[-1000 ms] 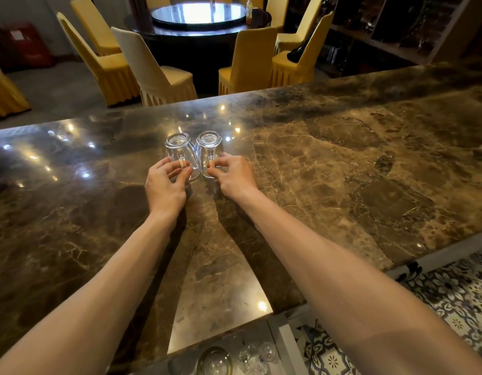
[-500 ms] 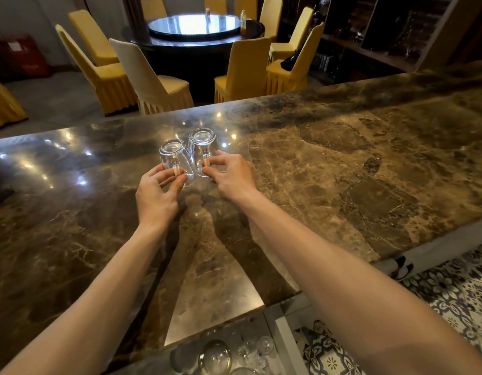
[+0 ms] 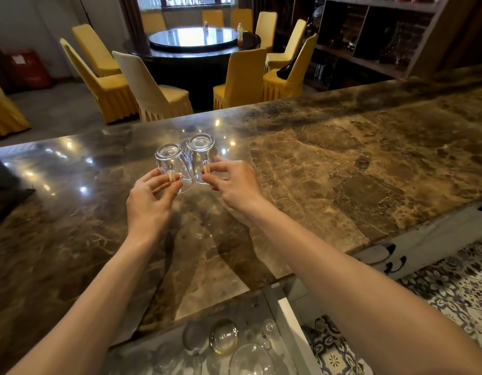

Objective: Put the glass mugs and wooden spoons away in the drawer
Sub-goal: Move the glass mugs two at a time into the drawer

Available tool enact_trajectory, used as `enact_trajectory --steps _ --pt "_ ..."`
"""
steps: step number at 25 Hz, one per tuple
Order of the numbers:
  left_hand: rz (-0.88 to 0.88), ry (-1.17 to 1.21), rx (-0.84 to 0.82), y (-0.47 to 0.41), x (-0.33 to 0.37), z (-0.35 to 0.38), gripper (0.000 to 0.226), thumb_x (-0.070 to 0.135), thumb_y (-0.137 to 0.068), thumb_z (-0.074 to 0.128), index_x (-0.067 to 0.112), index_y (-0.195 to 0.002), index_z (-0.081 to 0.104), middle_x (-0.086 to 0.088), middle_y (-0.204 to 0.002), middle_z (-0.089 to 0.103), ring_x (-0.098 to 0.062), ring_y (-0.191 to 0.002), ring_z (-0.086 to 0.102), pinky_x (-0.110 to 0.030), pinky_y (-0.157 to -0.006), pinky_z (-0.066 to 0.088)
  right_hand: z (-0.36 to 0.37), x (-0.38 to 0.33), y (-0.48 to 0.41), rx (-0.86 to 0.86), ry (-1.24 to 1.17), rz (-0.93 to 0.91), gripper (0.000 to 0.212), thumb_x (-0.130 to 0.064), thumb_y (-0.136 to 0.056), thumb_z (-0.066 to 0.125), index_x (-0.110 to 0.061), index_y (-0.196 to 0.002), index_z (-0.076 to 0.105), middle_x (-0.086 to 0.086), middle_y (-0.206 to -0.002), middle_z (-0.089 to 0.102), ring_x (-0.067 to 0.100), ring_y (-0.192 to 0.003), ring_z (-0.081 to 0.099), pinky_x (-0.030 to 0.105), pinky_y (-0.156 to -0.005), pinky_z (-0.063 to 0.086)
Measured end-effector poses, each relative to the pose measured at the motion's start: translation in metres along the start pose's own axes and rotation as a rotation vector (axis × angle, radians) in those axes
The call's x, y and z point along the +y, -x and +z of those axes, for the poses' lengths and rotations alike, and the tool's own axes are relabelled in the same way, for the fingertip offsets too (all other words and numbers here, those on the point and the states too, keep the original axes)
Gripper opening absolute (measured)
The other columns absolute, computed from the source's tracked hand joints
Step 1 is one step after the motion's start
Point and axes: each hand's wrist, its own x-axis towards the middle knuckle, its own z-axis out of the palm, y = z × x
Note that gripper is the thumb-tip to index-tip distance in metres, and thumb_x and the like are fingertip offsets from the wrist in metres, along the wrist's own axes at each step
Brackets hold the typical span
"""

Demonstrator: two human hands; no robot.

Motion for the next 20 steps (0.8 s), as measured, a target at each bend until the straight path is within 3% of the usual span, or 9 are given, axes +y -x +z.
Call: enact_trajectory --steps 9,16,20 --pt "0.02 0.039 -0.021 0.043 0.008 -0.033 0.031 0.021 -0.08 0.069 0.01 -0.11 0.067 -0.001 -0.132 0.052 -0.011 -0.103 0.062 -0.03 -0.093 0.049 -0.005 -0.018 0.053 -0.023 -0.014 -0.014 0.021 -0.023 -0.084 0.069 -0.016 -0.103 0.072 0.006 -0.143 0.046 0.028 -0.112 0.06 0.045 -0.096 0.049" --pt "0.051 0.051 -0.055 0.084 0.013 -0.059 0.025 0.019 -0.078 0.07 0.022 -0.103 0.067 0.003 -0.127 0.054 0.005 -0.091 0.062 -0.011 -0.081 0.048 -0.008 -0.027 0.108 -0.062 -0.103 -0.02 0.023 -0.019 -0.081 0.07 -0.014 -0.104 0.072 0.009 -0.142 0.047 0.022 -0.107 0.063 0.04 -0.089 0.054" --pt "0.062 0.034 -0.075 0.111 0.015 -0.076 0.026 0.02 -0.079 0.07 0.024 -0.104 0.066 0.005 -0.127 0.054 0.005 -0.093 0.06 -0.012 -0.084 0.049 -0.008 -0.033 0.137 -0.078 -0.078 -0.016 0.023 -0.022 -0.082 0.07 -0.016 -0.104 0.072 0.006 -0.142 0.047 0.023 -0.102 0.066 0.04 -0.092 0.053"
